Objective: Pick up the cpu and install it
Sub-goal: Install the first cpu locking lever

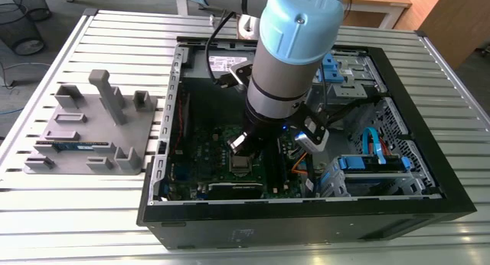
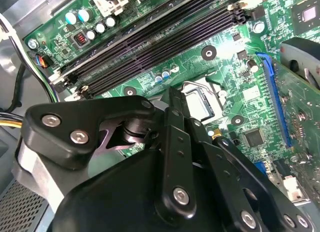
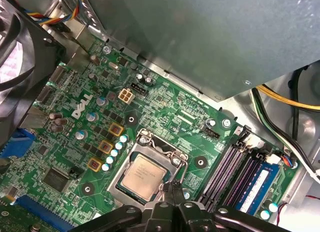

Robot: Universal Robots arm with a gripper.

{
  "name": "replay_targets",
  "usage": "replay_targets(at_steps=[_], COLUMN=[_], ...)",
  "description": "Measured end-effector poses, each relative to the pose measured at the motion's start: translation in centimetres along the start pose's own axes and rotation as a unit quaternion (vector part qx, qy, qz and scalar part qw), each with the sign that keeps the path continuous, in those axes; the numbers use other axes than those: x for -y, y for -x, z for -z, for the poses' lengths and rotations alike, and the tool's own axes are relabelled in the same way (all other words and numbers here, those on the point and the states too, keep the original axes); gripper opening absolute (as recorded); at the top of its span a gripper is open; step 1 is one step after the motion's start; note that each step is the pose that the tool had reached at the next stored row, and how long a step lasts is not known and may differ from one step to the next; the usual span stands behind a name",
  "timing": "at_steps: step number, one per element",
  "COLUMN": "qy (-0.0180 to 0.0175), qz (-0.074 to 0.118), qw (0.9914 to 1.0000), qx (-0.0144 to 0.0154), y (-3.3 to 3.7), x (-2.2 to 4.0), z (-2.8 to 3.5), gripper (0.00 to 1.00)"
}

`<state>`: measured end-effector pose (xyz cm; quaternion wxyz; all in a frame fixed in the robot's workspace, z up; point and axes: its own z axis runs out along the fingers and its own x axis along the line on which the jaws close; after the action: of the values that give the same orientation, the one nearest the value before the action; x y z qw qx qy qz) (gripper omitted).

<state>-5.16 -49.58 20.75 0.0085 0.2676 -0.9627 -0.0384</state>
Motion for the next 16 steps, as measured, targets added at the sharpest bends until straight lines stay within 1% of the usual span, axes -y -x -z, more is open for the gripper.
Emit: replay_targets(at_steps=[6,16], qy=[0.0000,-0.0001], qz=[-0.001,-0.001], qw=[1.00000,1.00000], qx=[0.0001,0.0001], y=[0.08,0.10], x=[0.06,0.20], z=[-0.13,-0.12], gripper=[0.11,0.11])
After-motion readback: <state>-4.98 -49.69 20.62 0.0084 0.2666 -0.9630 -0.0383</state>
